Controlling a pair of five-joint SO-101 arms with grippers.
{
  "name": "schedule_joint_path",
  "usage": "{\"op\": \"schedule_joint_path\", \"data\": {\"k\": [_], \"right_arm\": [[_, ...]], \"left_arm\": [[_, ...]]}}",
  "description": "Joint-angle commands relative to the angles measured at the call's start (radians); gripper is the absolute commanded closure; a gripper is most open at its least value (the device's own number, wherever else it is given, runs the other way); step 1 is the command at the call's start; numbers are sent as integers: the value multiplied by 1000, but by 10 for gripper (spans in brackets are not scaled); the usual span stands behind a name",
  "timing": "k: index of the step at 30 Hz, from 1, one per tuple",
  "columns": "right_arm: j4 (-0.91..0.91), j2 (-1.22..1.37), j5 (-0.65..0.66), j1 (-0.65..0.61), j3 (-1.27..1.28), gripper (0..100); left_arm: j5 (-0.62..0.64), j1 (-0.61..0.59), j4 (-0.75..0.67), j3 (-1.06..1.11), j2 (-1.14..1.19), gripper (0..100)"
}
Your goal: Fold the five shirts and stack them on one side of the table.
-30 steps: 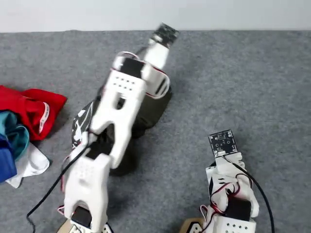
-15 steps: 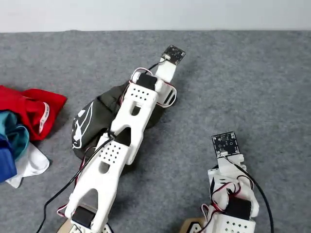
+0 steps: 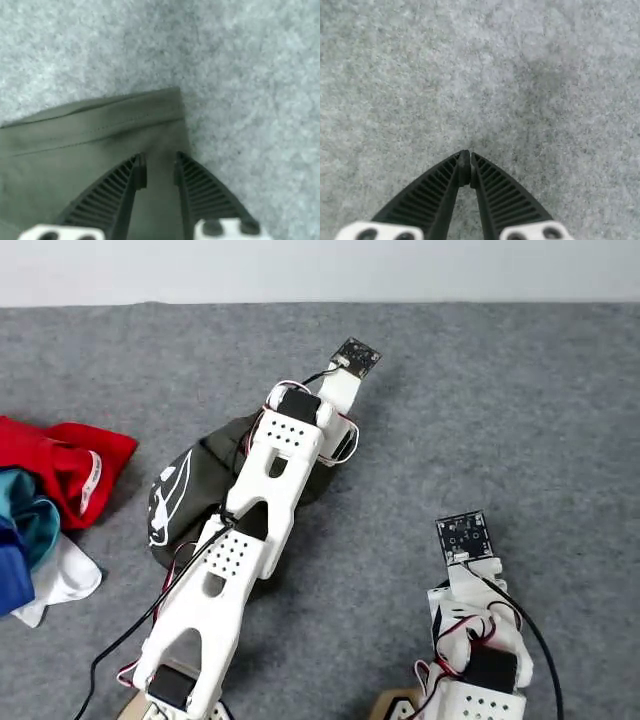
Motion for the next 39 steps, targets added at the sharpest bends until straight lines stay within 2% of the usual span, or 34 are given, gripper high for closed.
{"op": "schedule_joint_path", "data": {"k": [1, 7, 10, 15, 20, 34, 36, 39], "right_arm": [[-2, -7, 8, 15, -8, 990], [-2, -7, 8, 15, -8, 990], [-2, -7, 8, 15, -8, 990], [-2, -7, 8, 15, -8, 990], [-2, -7, 8, 15, -9, 990], [-2, -7, 9, 15, -17, 990], [-2, -7, 9, 15, -15, 990], [-2, -7, 9, 15, -12, 990]], "left_arm": [[-17, -8, 17, -16, 2, 947], [-17, -5, 23, -13, 2, 994], [-17, -8, 58, -15, 2, 994], [-28, -12, 193, -15, 2, 995], [-43, -34, 198, 12, -49, 995], [-46, 43, 193, 604, -523, 991], [-44, 43, 192, 619, -540, 960], [-21, 37, 178, 619, -542, 840]]}}
